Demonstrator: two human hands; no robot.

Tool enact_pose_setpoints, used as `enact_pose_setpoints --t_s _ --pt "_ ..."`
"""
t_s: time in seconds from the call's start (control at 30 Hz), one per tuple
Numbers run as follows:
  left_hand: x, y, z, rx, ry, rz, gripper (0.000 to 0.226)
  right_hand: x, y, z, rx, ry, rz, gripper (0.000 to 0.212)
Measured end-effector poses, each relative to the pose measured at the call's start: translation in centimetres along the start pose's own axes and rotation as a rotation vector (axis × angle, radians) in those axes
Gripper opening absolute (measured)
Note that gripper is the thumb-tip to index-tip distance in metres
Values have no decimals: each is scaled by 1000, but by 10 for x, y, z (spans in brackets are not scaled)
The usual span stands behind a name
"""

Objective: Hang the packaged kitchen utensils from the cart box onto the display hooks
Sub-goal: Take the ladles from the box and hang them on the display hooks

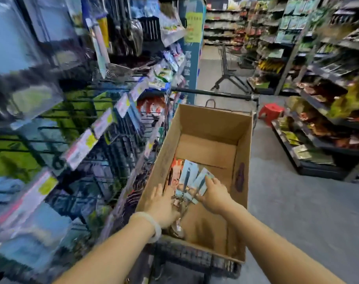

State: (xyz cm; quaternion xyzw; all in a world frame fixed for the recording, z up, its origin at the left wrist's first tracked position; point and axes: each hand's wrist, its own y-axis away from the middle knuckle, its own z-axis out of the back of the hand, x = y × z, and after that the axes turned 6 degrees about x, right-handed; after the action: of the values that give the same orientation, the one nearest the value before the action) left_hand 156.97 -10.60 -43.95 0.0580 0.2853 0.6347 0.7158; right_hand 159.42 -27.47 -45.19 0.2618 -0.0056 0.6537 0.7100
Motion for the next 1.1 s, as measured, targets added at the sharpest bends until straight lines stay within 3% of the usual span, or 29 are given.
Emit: enact_pose_setpoints --t_s 0.13,0.27,0.5,0.57,0.7,0.77,0.83,0.93,1.1 --pt "5 -64 -12 86 111 48 80 -18 -69 -20 159 -203 -108 43" --pt "20 -107 -34 185 207 125 70 -24 -97 -60 333 -501 -262 38" --pt "39 -161 -58 304 281 159 52 -19 -142 -138 404 -573 -339 42" --pt "44 -169 -64 328 299 168 50 -23 -163 -162 368 -643 -355 36" --pt "51 -177 -70 364 306 173 51 -31 -190 -188 266 -1086 -554 23" --pt "53 -180 -68 370 326 174 53 -34 -191 -184 291 -1114 -560 11" --pt "54 -182 -65 373 364 183 52 -32 -191 -174 256 -1140 -592 19" --pt "53 -182 -61 367 440 179 47 -22 -184 -153 187 -1097 -485 12" --pt "42 -185 -49 305 637 142 36 13 -185 -102 42 -1066 -218 25"
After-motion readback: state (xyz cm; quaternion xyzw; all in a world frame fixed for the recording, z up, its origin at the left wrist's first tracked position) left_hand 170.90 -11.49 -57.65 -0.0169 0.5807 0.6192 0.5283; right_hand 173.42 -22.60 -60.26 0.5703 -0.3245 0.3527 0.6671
